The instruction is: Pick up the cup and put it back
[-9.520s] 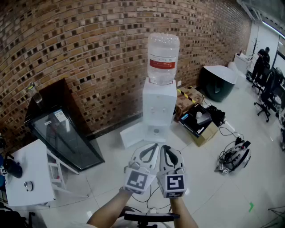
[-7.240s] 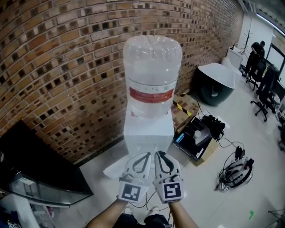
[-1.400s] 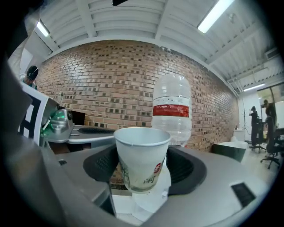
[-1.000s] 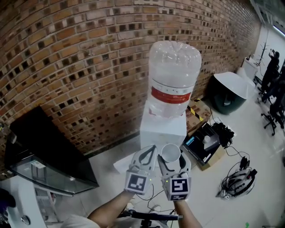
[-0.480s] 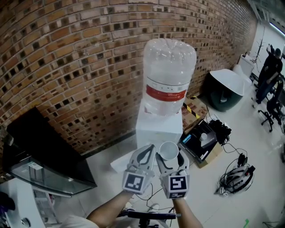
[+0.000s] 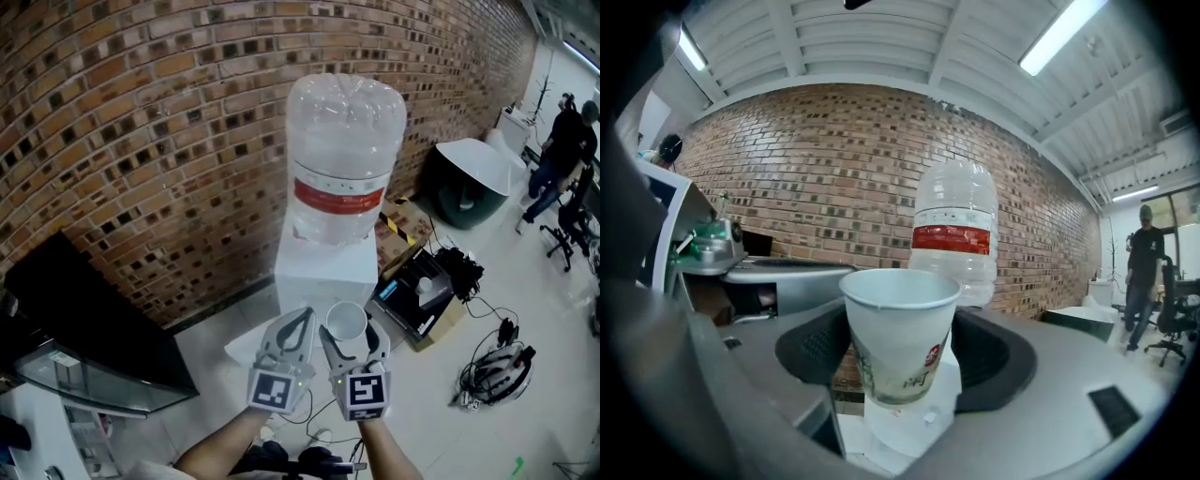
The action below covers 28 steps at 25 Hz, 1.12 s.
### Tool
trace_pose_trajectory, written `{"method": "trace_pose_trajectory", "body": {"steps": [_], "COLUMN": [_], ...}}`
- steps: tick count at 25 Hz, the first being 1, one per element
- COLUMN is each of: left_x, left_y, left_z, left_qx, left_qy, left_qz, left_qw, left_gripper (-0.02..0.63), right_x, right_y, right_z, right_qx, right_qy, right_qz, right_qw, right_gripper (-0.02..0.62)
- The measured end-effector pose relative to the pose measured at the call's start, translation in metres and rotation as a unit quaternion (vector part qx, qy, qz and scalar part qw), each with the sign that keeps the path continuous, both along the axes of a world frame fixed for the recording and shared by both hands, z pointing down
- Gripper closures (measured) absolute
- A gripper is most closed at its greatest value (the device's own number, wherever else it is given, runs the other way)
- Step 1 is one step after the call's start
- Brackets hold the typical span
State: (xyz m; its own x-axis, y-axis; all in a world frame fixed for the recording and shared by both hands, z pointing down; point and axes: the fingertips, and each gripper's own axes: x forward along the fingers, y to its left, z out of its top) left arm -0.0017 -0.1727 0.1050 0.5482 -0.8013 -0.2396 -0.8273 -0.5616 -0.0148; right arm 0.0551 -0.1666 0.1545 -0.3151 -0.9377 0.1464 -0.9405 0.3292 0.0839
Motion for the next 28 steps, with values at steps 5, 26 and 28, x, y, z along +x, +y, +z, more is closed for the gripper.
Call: {"method": "trace_pose_trajectory", "body": {"steps": [5,26,28], "left_x": [0.010,0.014,0.016], "left_y": [-0.017,-0.047,-0.049], "left_z": [0.027,0.365,0.403], "left_qx": [-0.001,-0.046,-0.048], "left_qy": [-0.009,-0.013,-0.013], "left_qz": [0.007,-0.010,-0.008], "left_qw": [0.9999,0.9988,0.9987], "left_gripper": [0.606,0.606,0.606], "right_x": [0.005,0.017,0.014], "right_y": [-0.021,-0.055,-0.060], "right_z": [0.027,0.381,0.418], "right_qx": [0.004,-0.015,-0.013], "right_qy": [0.006,0.028,0.027], "right_qz": [-0.008,-0.026,-0.027], "right_qw": [1.000,0.999,0.999], "right_gripper": [0.255,0.255,0.255]}}
